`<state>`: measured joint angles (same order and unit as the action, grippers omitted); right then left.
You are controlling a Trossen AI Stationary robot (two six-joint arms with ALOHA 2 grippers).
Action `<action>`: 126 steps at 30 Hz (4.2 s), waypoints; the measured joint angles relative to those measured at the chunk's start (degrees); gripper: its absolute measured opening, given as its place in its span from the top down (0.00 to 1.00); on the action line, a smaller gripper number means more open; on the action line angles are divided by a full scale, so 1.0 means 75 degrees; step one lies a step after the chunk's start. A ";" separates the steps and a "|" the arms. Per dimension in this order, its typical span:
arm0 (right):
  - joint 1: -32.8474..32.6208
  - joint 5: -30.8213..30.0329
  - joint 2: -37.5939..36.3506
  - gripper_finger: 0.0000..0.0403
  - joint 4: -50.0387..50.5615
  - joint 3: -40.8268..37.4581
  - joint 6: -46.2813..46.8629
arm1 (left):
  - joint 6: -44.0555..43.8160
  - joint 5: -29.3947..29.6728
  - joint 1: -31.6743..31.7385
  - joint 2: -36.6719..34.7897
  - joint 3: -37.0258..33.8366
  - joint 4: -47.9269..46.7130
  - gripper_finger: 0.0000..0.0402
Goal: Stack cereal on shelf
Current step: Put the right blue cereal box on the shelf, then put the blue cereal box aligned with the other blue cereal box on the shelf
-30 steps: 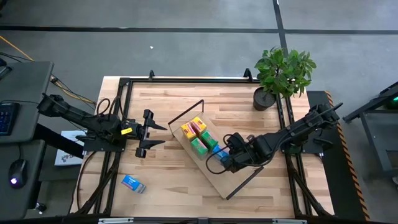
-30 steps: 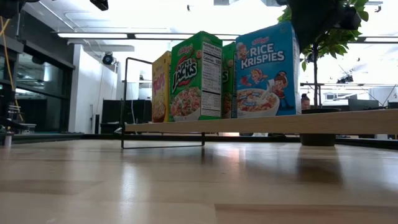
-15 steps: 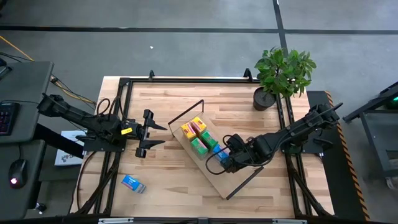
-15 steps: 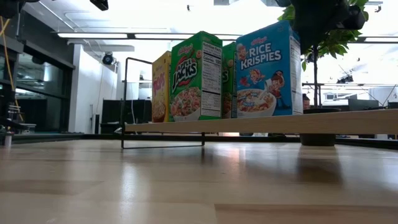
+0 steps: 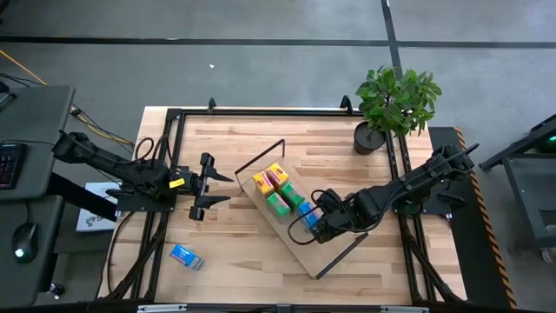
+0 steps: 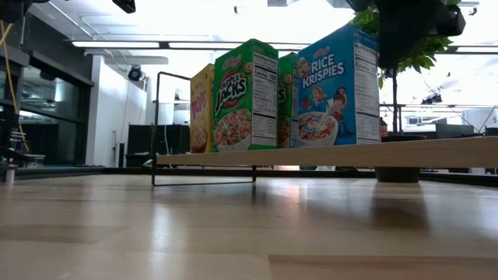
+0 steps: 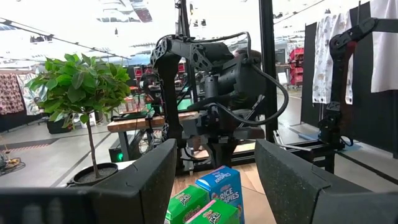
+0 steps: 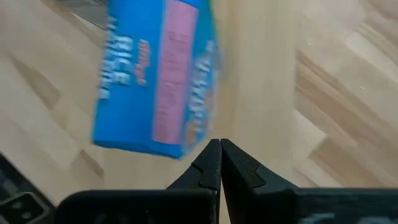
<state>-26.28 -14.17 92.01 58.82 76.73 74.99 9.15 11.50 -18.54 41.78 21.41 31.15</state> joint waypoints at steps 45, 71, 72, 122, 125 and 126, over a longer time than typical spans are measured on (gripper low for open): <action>0.0965 -0.0242 -0.1968 1.00 -1.5519 -0.5711 -1.1016 | -0.1295 -0.0875 -0.0001 0.0003 0.0009 0.0332 0.48; 0.1008 -0.0310 -0.1974 1.00 -1.5203 -0.5584 -1.1210 | -0.4467 -0.0317 -0.4189 0.4728 0.6058 -1.1610 0.39; 0.1008 -0.0310 -0.1974 1.00 -1.5194 -0.5584 -1.1210 | -0.4526 -0.0412 -0.4294 0.4919 0.6218 -1.1908 0.39; 0.1008 -0.0319 -0.1971 1.00 -1.4793 -0.5584 -1.1050 | -0.5604 -0.0819 -0.5439 0.6435 0.6341 -1.3160 0.40; 0.1008 -0.0322 -0.1971 1.00 -1.4749 -0.5584 -1.1050 | -0.5598 -0.0858 -0.5436 0.6698 0.6339 -1.3160 0.40; 0.1008 -0.0322 -0.1971 1.00 -1.4740 -0.5584 -1.1052 | -0.5598 -0.0859 -0.5436 0.6777 0.6339 -1.3163 0.40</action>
<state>-18.72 -16.58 77.23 -51.72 34.85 -7.90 -32.84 5.06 -59.31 92.60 68.95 -67.57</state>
